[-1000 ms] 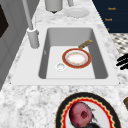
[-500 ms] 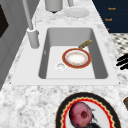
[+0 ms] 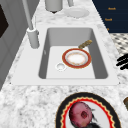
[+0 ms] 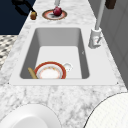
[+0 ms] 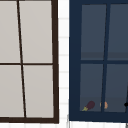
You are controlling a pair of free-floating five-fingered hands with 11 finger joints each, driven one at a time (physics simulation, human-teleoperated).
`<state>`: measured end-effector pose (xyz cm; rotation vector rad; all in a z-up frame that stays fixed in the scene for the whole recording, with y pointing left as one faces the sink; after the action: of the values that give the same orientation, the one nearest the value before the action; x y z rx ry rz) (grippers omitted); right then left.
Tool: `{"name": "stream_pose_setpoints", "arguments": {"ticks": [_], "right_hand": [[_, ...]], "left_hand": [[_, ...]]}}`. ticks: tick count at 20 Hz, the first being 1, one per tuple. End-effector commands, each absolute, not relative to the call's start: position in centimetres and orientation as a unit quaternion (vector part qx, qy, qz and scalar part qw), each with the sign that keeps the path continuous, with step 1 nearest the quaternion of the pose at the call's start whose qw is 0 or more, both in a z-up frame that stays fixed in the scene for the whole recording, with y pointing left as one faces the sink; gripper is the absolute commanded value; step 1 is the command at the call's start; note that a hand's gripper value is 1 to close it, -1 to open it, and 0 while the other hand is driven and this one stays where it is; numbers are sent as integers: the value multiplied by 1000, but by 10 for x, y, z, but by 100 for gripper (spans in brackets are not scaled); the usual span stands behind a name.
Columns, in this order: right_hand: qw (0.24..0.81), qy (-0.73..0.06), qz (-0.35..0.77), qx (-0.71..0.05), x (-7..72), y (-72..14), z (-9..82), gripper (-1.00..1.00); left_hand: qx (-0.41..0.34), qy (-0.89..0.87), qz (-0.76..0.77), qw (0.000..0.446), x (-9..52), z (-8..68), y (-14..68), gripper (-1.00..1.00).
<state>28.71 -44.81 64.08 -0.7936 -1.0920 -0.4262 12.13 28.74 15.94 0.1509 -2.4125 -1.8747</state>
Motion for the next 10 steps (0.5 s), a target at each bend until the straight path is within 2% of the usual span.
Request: {"name": "stream_pose_setpoints", "arguments": {"ticks": [1, 10], "right_hand": [[756, -509, -202, -358, 256, -448, 634, 100], [738, -475, -242, -414, 197, -411, 610, 100]], "left_hand": [[49, -788, -612, 41, 121, 159, 287, 0], [49, -788, -612, 41, 121, 159, 287, 0]]}}
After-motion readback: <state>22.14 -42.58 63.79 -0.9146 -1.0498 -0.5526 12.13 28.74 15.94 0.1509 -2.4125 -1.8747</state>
